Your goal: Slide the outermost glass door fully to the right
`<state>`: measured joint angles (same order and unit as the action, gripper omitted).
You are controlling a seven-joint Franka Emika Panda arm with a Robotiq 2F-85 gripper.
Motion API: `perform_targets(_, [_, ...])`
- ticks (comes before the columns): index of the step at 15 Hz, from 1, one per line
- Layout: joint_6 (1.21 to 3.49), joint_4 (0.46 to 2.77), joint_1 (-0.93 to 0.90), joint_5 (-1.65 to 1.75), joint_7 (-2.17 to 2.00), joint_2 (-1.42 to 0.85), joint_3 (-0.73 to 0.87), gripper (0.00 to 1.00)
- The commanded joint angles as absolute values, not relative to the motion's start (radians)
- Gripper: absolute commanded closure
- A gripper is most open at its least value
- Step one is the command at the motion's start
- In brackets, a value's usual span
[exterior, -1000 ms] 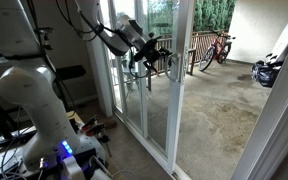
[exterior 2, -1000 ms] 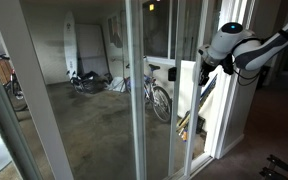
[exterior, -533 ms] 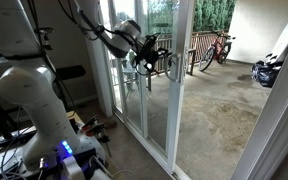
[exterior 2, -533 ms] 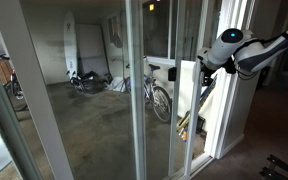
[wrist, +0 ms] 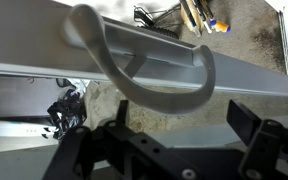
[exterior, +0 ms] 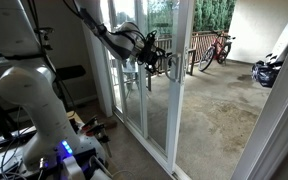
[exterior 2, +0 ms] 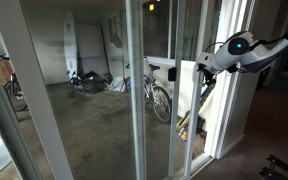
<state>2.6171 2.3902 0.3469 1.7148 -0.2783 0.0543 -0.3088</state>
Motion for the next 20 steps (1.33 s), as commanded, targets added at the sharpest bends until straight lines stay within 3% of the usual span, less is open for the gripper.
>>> perform_targets(1, [2.577,2.412,0.343,1.844,-0.326,0.062,-0.316,0.0])
perform_targets(2, [2.572,2.42,0.341,1.866,-0.338,0.067,-0.318,0.0])
perform_targets(3, [2.571,2.425,0.34,1.884,-0.344,0.067,-0.318,0.22])
perform_targets(5, [2.566,2.438,0.337,1.92,-0.363,0.069,-0.323,0.33])
perform_targets(6, [2.556,2.446,0.203,1.928,-0.374,0.067,-0.201,0.4])
perform_targets(14, [2.524,2.484,0.021,1.942,-0.448,0.069,-0.087,0.92])
perform_targets(18, [2.529,2.484,0.01,1.948,-0.431,0.084,-0.046,0.99])
perform_targets(20, [2.538,2.478,0.017,1.957,-0.423,0.09,-0.024,0.96])
